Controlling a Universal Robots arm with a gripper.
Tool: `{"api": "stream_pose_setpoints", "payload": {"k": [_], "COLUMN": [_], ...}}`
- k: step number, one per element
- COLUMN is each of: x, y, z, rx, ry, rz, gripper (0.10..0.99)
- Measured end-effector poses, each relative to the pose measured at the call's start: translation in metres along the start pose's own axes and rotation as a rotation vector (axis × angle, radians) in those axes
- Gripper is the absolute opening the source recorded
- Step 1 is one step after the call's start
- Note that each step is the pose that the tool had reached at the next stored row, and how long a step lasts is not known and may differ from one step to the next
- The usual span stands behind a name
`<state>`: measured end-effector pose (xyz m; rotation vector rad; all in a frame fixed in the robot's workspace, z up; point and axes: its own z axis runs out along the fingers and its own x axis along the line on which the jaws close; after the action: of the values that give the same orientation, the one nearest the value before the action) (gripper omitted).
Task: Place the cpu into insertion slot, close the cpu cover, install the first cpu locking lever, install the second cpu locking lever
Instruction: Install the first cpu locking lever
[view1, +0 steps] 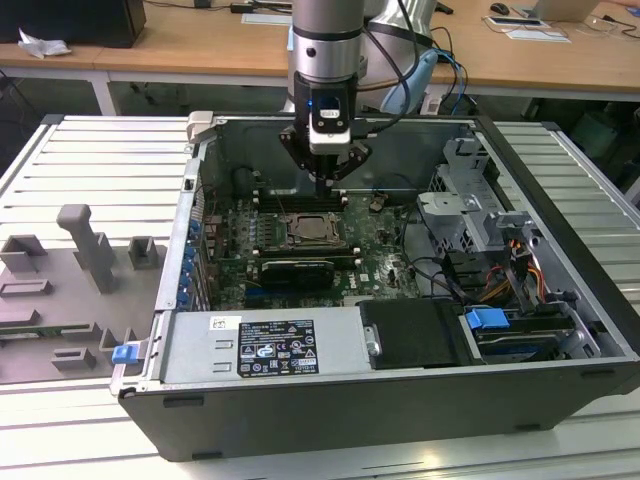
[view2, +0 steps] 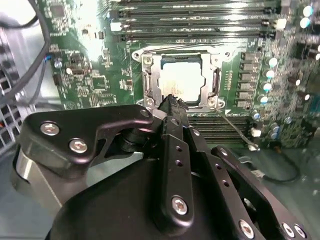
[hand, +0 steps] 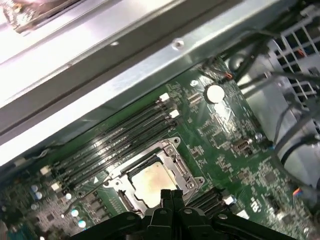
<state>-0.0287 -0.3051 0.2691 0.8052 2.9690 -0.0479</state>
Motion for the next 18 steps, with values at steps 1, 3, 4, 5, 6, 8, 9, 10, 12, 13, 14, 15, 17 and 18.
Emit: {"api": "stream_pose_setpoints", "payload": {"k": [1, 3, 4, 5, 6, 8, 9, 10, 12, 13, 14, 15, 17, 18], "x": [0.0000, 0.0000, 0.0000, 0.0000, 0.0000, 0.0000, 0.0001, 0.0000, 0.0000, 0.0000, 0.0001, 0.0001, 0.0001, 0.0001], "y": [0.0000, 0.0000, 0.0000, 0.0000, 0.0000, 0.0000, 0.0000, -0.0001, 0.0000, 0.0000, 0.0000, 0.0000, 0.0000, 0.0000], "z": [0.0000, 0.0000, 0.0000, 0.0000, 0.0000, 0.0001, 0.0001, 0.0002, 0.0005, 0.0006, 0.0007, 0.0009, 0.0012, 0.0015], "rx": [-0.002, -0.004, -0.005, -0.006, -0.007, -0.009, -0.007, -0.005, -0.002, -0.001, 0.000, 0.001, 0.002, 0.002], "ry": [-0.0004, -0.0009, -0.0012, -0.0014, -0.0017, -0.0015, 0.0002, 0.0038, 0.0109, 0.0147, 0.0176, 0.0201, 0.0247, 0.0275], "rz": [-0.029, -0.062, -0.080, -0.093, -0.116, -0.149, -0.159, -0.176, -0.205, -0.218, -0.228, -0.240, -0.270, -0.299], "gripper": [0.106, 0.106, 0.106, 0.106, 0.106, 0.106, 0.106, 0.106, 0.106, 0.106, 0.106, 0.106, 0.106, 0.106]}}
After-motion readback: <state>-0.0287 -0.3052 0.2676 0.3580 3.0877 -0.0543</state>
